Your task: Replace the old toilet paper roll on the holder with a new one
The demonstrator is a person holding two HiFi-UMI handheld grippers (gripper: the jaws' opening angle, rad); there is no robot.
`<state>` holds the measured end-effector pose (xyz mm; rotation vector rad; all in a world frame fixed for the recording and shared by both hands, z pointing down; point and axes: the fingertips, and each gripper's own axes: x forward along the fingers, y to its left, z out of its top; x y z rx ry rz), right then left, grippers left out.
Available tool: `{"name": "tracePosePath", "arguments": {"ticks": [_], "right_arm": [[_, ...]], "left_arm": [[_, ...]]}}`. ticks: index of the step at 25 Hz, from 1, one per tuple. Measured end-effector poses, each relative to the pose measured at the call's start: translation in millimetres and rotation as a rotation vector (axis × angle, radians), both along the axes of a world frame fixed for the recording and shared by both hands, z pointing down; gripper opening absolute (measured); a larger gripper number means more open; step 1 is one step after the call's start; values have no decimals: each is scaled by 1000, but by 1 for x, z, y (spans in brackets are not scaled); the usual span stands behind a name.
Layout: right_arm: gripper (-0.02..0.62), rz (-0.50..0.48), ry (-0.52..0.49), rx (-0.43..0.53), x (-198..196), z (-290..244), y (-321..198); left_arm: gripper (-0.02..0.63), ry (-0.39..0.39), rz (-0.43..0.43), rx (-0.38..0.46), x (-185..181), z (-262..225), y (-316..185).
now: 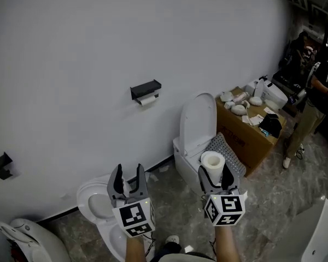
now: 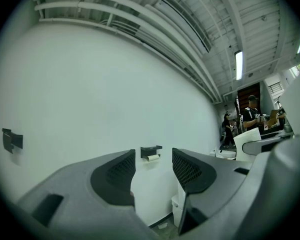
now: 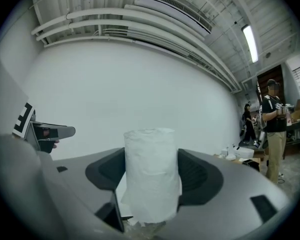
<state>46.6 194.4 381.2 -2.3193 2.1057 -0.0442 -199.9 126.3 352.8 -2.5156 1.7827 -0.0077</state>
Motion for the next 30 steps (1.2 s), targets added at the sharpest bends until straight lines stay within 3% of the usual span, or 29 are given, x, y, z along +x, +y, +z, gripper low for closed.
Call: {"name": "tracePosePath", "arguments": {"ticks": [15,30], "right_arm": [[305,8,3,-42,23,18,-95],[305,-110,17,-31,73,13,-250]], "left_arm": [[210,-27,4,-25,22,17,-96],[210,-55,-120,-14,64,15,-220]]}}
